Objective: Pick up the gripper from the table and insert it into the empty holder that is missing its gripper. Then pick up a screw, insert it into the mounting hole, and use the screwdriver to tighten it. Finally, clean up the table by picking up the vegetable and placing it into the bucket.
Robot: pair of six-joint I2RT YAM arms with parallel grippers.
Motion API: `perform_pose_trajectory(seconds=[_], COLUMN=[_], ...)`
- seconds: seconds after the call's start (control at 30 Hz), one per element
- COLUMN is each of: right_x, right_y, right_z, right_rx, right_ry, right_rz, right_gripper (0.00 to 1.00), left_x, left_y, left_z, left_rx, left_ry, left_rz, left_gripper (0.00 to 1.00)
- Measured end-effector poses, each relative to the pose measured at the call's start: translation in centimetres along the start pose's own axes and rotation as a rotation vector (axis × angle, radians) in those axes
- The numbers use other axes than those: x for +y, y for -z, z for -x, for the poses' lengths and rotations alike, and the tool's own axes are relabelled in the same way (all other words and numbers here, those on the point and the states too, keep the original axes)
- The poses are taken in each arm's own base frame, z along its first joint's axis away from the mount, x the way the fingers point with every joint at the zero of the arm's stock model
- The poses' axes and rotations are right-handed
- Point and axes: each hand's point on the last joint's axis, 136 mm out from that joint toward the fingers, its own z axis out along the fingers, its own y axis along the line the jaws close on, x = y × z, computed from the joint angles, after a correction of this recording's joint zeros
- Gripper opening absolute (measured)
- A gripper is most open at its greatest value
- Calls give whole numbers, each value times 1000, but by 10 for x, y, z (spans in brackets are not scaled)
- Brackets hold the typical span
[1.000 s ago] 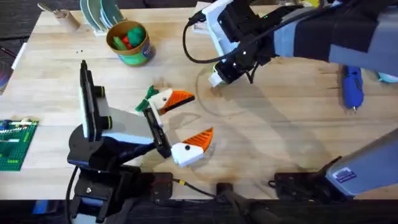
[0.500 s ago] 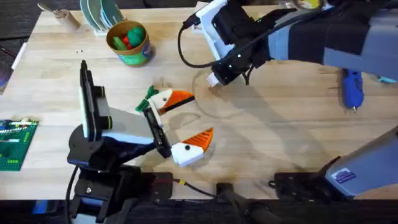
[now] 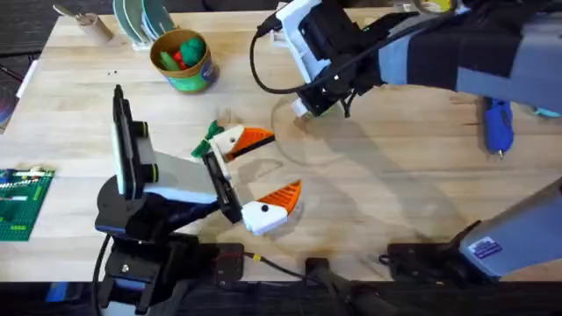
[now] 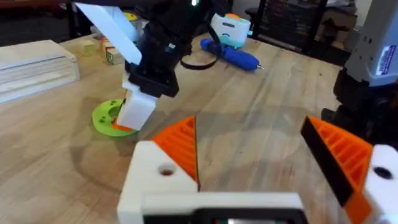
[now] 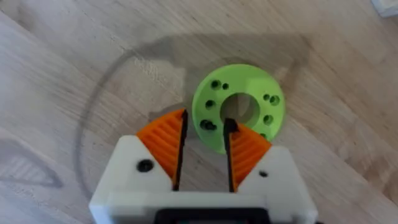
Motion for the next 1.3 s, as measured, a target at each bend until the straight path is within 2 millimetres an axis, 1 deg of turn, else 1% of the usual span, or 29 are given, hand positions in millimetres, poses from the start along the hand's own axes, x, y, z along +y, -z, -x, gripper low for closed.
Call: perform_pose_trajectory(seconds=[0.33,0.43,0.53,0.7,0.8,0.9,1.03,1.13,1.3], right_x=[0,1,-1,-1,-1,-1,-1,-2,-6], right_y=[0,-4,-7,-7,-7,-7,-6,-6,-6], right_z=[0,-3,-3,-2,-1,-1,0,0,0], right_rx=[-1,12,20,18,17,16,13,11,14], right_ry=[0,2,8,8,11,11,12,11,12], right_rz=[0,1,-14,-16,-17,-16,-17,-19,-44], right_gripper=[412,401,328,303,215,179,96,13,9], left_x=[0,0,0,0,0,0,0,0,0], left_y=[0,0,0,0,0,0,0,0,0], left_z=[0,0,0,0,0,0,0,0,0], left_rx=[0,0,0,0,0,0,0,0,0], left_ry=[0,0,0,0,0,0,0,0,0], left_rz=[0,0,0,0,0,0,0,0,0], left_gripper=[993,993,993,993,993,993,992,993,992])
